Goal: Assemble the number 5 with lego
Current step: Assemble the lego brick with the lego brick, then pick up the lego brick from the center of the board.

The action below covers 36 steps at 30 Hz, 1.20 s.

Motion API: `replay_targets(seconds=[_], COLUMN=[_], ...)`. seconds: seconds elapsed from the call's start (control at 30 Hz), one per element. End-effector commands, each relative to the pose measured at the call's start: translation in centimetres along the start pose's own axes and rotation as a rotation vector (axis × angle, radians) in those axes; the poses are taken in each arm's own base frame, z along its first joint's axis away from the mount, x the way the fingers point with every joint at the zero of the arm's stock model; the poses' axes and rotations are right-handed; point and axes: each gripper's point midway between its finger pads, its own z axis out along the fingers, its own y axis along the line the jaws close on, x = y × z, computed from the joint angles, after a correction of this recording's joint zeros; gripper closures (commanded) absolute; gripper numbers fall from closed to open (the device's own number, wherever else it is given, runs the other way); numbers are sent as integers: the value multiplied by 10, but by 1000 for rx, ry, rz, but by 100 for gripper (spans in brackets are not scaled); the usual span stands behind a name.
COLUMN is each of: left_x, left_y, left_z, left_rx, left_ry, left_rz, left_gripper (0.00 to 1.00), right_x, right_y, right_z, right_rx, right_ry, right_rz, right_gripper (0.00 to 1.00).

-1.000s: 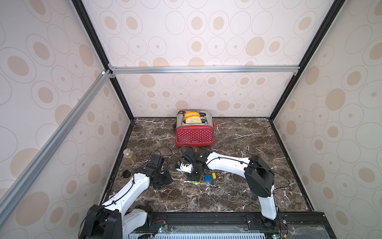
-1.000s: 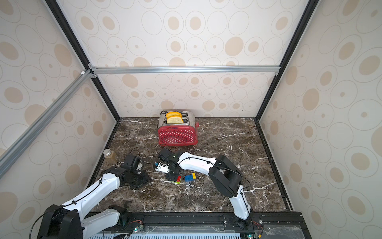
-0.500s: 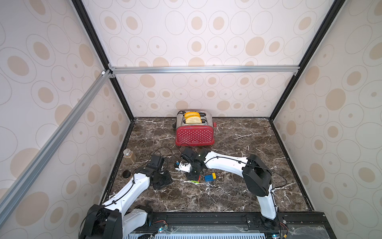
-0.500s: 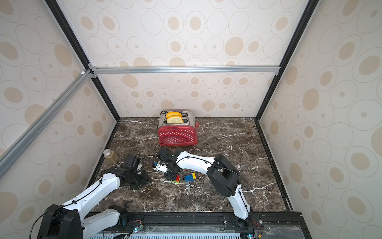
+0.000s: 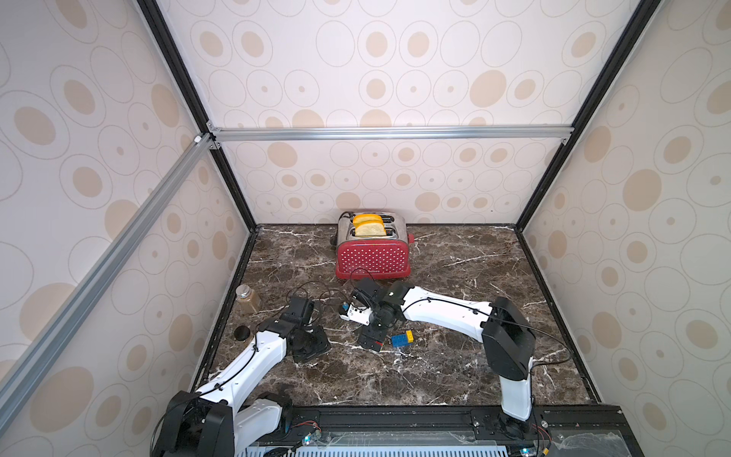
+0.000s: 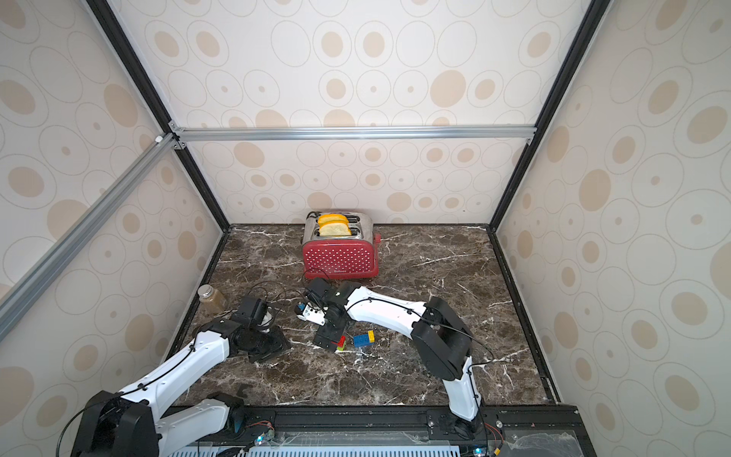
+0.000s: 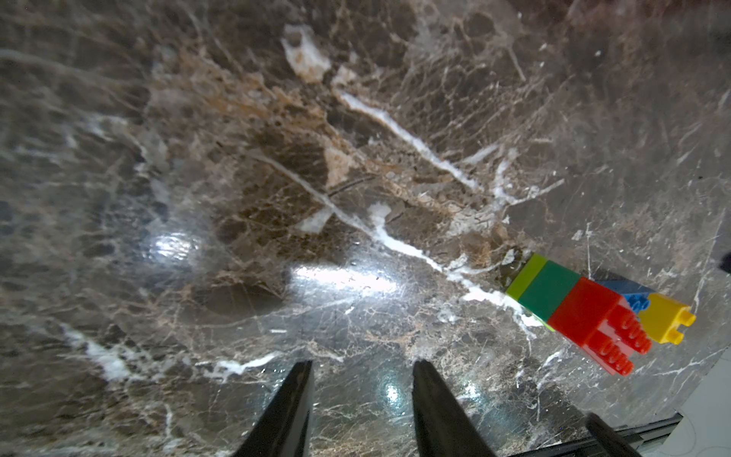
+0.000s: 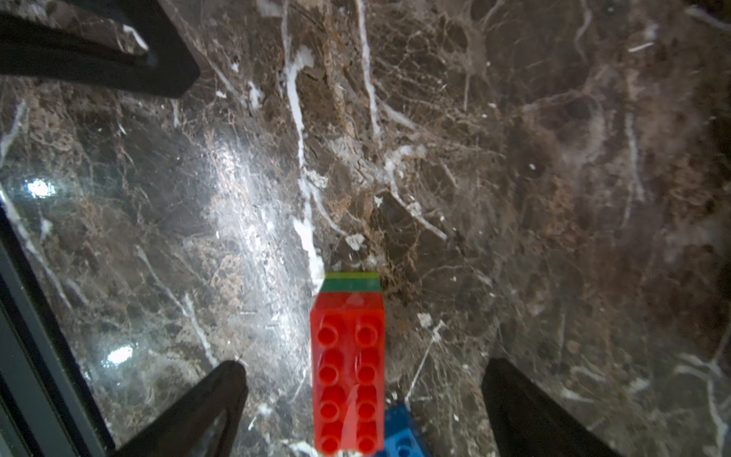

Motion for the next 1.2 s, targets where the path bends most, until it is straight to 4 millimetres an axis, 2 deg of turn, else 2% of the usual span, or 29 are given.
replay_targets(seconds=[0.0,0.1,0.23,0.33,0.53,1.17], left_x=[-3,-6,-8,-2,10,18], left_y=[0,-3,-13,-25,-44,-43], left_z=[-7,-12,-22,-26,-36,-38], left_rx=[-3,11,62,130,233,215], left_ry=[-23,-40,-69,-48,1,29], left_rz=[-10,1,28,53,86,85], left_gripper=[56,54,46,43,47,47], right_x=[5,16,29,35,48,50], right_y=[-3,-9,-13,-11,-4,12], right_z=[-18,-22,-24,-26,-15,13], right_rx=[6,35,-27,-25,-57,-82], right_ry=[-46,-59,-95,-94,-58,24], right_rz=[48,99,181,169,156,113], right_gripper=[0,0,0,8,15,17])
